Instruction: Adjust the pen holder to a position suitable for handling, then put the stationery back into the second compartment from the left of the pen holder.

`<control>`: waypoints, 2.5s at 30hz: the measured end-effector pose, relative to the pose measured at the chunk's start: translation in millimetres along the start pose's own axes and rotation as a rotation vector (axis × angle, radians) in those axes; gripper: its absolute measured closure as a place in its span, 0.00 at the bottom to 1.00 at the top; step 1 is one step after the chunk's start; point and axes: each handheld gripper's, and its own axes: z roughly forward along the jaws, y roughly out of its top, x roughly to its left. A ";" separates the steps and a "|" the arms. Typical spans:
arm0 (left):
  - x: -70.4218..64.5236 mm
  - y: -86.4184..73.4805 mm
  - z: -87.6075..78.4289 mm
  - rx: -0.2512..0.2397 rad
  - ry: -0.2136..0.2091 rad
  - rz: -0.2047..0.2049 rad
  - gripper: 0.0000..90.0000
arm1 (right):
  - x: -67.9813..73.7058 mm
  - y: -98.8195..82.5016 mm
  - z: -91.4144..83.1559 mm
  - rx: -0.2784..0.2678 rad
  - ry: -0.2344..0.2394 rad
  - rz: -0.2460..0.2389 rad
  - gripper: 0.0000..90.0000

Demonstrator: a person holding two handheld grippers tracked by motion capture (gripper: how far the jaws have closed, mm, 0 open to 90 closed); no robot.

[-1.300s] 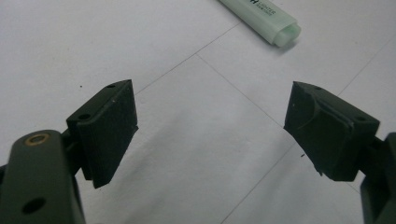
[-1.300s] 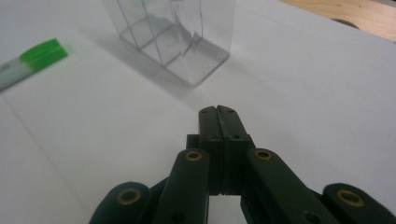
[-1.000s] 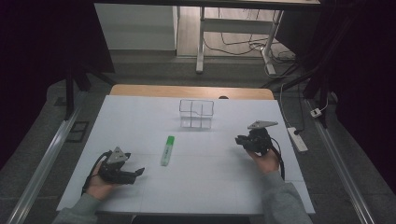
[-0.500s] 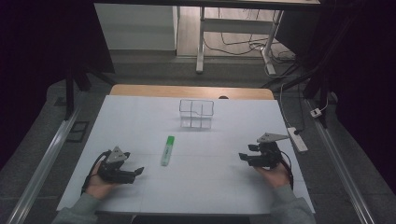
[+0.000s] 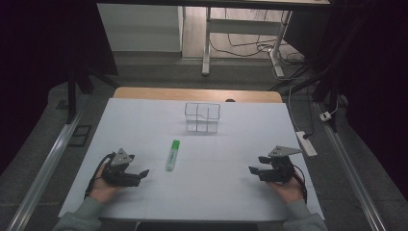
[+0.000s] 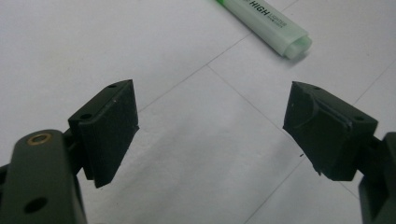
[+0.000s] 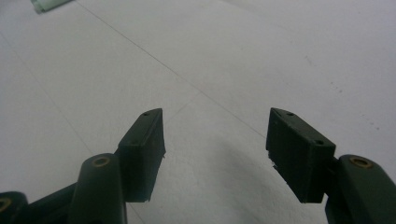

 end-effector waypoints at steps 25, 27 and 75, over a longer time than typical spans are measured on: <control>-9.6 37.4 4.5 0.035 -0.043 0.006 0.20 | 2.9 0.1 3.1 0.032 -0.028 -0.034 0.41; -9.5 38.9 5.7 0.041 -0.043 -0.005 0.20 | 2.9 0.0 3.3 0.033 -0.028 -0.034 0.41; -12.4 95.8 68.3 0.126 0.013 -0.094 0.24 | 4.6 -1.6 9.3 0.074 -0.053 -0.061 0.40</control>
